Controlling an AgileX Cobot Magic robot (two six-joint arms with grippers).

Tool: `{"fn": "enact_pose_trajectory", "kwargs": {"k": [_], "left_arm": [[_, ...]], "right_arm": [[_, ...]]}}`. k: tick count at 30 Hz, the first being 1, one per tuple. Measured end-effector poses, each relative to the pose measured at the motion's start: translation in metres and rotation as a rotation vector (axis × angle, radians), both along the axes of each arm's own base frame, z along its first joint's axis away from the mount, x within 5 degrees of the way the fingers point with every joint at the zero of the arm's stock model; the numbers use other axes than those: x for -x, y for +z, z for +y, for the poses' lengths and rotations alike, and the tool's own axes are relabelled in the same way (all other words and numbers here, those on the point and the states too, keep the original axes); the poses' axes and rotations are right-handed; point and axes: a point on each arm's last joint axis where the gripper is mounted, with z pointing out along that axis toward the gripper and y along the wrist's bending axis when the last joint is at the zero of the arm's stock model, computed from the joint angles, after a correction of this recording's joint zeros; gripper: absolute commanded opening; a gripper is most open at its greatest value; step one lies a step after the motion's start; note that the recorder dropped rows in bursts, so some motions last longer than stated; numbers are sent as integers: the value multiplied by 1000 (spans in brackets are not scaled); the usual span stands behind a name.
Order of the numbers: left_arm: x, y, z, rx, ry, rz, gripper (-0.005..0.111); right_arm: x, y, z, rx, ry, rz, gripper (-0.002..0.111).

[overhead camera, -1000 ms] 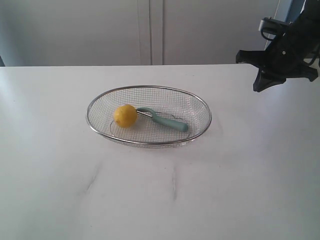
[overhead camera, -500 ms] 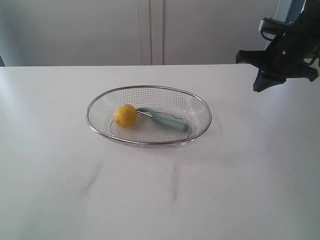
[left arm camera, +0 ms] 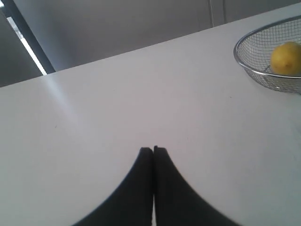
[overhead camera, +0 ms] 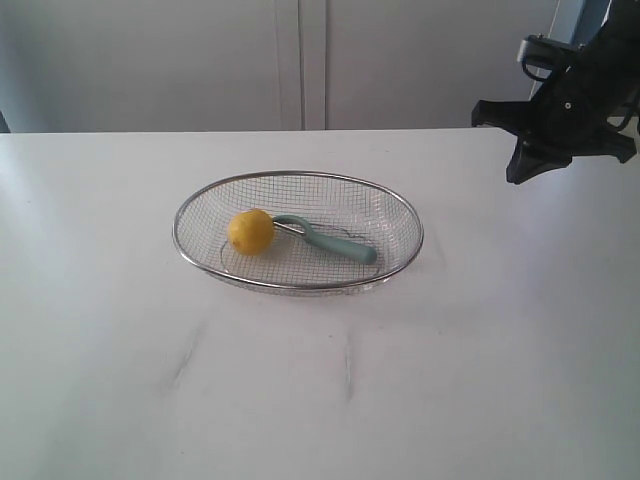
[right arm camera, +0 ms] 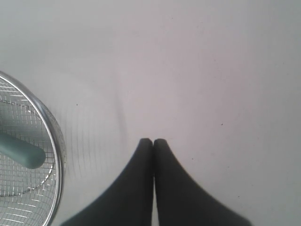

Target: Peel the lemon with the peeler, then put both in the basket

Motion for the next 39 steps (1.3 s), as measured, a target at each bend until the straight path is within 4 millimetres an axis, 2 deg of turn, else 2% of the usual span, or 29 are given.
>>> {"fn": "enact_pose_trajectory", "kwargs": {"k": [26, 33, 39], "left_arm": [[0, -1, 1, 170, 52, 18, 0], [5, -17, 0, 160, 49, 201, 0], [6, -23, 0, 144, 49, 233, 0]], "right_arm": [[0, 0, 0, 0, 0, 0, 0], [0, 0, 0, 0, 0, 0, 0], [0, 0, 0, 0, 0, 0, 0]]}}
